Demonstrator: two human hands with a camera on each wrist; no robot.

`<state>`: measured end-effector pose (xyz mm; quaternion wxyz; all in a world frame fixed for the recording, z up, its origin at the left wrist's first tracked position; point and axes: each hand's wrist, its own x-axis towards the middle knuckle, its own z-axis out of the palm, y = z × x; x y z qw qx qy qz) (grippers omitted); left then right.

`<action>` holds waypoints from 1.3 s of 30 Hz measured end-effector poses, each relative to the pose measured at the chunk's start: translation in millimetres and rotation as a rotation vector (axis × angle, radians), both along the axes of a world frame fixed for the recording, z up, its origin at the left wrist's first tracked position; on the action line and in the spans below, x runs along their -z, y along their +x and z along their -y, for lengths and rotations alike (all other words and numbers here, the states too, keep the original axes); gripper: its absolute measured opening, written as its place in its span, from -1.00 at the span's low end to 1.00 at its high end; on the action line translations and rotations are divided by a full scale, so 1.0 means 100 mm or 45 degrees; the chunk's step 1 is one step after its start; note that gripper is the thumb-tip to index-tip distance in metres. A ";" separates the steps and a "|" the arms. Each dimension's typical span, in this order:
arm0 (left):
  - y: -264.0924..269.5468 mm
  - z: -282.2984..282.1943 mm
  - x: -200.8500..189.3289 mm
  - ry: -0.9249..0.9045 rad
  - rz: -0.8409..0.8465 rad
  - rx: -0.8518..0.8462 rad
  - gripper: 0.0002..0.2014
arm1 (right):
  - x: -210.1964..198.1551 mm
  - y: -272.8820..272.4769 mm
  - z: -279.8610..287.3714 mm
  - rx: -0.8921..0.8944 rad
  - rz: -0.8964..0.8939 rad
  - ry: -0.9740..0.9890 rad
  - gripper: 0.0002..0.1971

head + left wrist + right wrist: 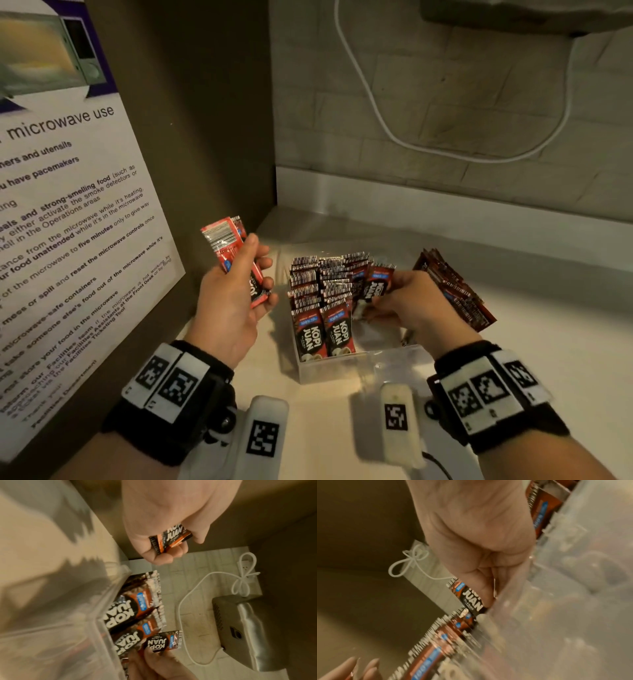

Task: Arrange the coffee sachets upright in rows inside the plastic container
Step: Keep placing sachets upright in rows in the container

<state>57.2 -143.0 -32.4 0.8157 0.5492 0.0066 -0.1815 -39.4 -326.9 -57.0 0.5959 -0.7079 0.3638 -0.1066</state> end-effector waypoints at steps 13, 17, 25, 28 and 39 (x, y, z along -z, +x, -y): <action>0.01 0.02 0.14 0.028 -0.008 0.019 -0.78 | 0.20 0.14 -0.03 0.024 -0.085 -0.097 -0.82; 0.01 0.04 0.17 0.035 -0.011 0.020 -0.78 | 0.22 0.15 -0.02 0.052 -0.085 -0.117 -0.77; 0.02 0.07 0.19 0.026 -0.016 0.020 -0.78 | 0.21 0.14 -0.05 0.041 -0.174 -0.226 -0.72; 0.02 0.06 0.19 0.022 -0.016 0.020 -0.78 | 0.21 0.12 -0.06 -0.008 -0.184 -0.206 -0.77; 0.04 0.05 0.21 0.042 -0.028 0.019 -0.75 | 0.28 0.17 -0.03 -0.083 -0.227 -0.252 -0.83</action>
